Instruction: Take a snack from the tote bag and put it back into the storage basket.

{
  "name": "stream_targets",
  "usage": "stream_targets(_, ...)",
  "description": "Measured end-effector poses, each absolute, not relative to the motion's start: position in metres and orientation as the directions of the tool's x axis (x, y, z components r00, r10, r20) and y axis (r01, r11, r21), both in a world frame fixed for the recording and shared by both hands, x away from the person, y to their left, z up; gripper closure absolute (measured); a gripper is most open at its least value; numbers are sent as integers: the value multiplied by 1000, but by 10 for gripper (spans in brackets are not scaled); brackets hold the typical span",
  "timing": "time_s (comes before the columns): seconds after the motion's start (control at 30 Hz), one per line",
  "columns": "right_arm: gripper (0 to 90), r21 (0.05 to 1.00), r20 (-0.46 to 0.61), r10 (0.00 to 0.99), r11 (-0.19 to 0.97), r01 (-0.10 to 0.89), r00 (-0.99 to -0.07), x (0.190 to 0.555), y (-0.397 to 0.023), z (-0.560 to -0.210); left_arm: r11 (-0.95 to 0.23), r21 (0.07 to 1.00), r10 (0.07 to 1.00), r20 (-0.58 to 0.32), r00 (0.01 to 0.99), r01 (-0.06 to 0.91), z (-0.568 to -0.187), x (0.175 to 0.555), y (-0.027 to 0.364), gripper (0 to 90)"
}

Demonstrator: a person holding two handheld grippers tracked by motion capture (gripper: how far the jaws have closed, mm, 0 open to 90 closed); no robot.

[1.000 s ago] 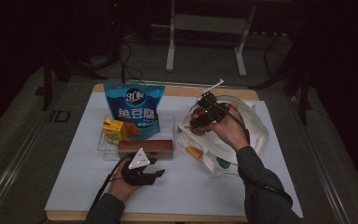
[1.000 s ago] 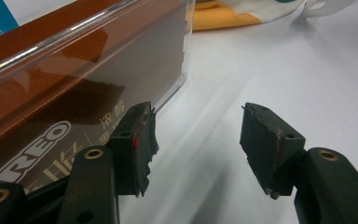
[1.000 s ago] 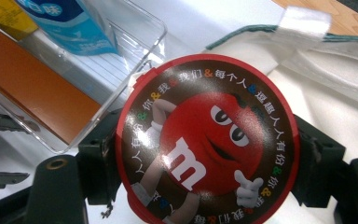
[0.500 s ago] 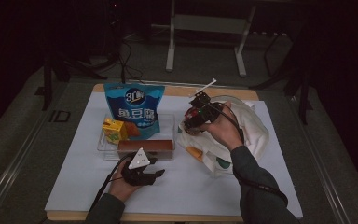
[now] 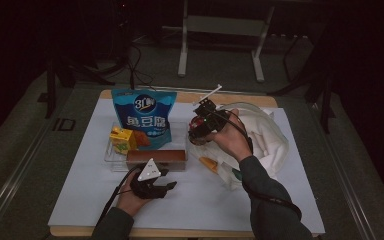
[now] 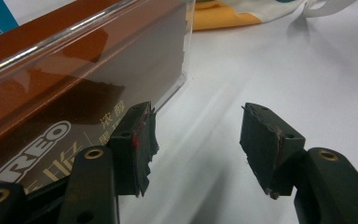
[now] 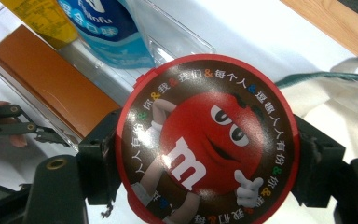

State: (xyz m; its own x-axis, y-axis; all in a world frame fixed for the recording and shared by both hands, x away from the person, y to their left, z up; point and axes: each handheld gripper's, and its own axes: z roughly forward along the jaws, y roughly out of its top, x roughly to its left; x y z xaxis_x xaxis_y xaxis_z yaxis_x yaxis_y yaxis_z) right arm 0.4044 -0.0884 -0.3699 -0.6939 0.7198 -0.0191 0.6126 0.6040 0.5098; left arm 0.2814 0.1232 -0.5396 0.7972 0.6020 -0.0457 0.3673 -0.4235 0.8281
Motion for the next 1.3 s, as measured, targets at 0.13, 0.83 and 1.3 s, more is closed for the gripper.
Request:
stream_targets(0.13, 257, 511, -18, 716, 606, 609, -698, 405, -83, -369, -424, 828, 602, -45, 797, 367, -540, 282, 123, 440)
stream_targets(0.83, 257, 509, -12, 691, 627, 590, -723, 406, -57, -372, -427, 826, 601, -43, 798, 367, -539, 282, 124, 440)
stream_targets(1.3, 257, 498, -13, 676, 644, 581, -737, 409, -43, -377, -421, 827, 603, -50, 796, 371, -540, 282, 124, 439)
